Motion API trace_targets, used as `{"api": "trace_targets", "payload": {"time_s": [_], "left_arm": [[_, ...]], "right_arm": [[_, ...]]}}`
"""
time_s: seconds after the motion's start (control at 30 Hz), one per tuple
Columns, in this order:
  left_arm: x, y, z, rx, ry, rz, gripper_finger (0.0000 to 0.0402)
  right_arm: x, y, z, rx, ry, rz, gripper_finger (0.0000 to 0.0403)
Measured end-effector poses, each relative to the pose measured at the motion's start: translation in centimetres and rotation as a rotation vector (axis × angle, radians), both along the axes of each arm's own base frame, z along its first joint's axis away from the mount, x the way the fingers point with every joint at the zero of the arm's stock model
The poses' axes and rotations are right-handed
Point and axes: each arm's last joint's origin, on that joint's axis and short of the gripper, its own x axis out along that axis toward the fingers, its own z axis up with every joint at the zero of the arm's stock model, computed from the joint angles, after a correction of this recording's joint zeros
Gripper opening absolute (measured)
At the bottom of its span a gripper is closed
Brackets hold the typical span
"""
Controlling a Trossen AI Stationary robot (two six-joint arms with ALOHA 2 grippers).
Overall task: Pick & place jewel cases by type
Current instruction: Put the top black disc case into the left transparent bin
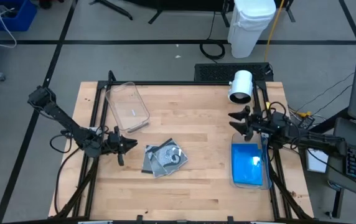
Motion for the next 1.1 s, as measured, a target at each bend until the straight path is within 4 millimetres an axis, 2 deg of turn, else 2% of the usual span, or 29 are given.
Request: {"api": "trace_targets", "payload": {"time_s": [0.1,0.27,0.43,0.57,0.67,0.77,0.93,1.1], "left_arm": [[0.0,0.0,0.0,0.000,0.000,0.000,0.0063],[0.0,0.0,0.0,0.016,0.002,-0.002,0.0063],[0.0,0.0,0.1,0.024,-0.005,-0.004,0.0063],[0.0,0.0,0.1,0.026,-0.004,-0.004,0.0063],[0.0,0.0,0.1,0.028,-0.001,-0.004,0.0063],[0.0,0.0,0.0,0.031,0.003,-0.004,0.0063],[0.0,0.0,0.0,0.017,0.005,-0.002,0.0063],[-0.1,0.1,-0.4,-0.004,0.027,0.005,0.0063]], "right_arm": [[0.4,0.5,-0.3,0.004,0.033,0.053,0.0251],[0.9,1.9,1.0,-0.009,-0.093,0.193,0.0251],[1.5,4.0,2.2,-0.093,-0.221,0.373,0.0251],[2.7,6.5,1.1,-0.227,-0.095,0.483,0.0251],[4.7,8.8,2.5,-0.366,-0.039,0.446,0.0251],[7.5,11.6,3.0,-0.505,0.069,0.425,0.0251],[13.4,16.4,2.2,-0.721,0.331,0.424,0.0251],[18.6,19.4,-0.1,-0.928,0.714,0.383,0.0251]]}}
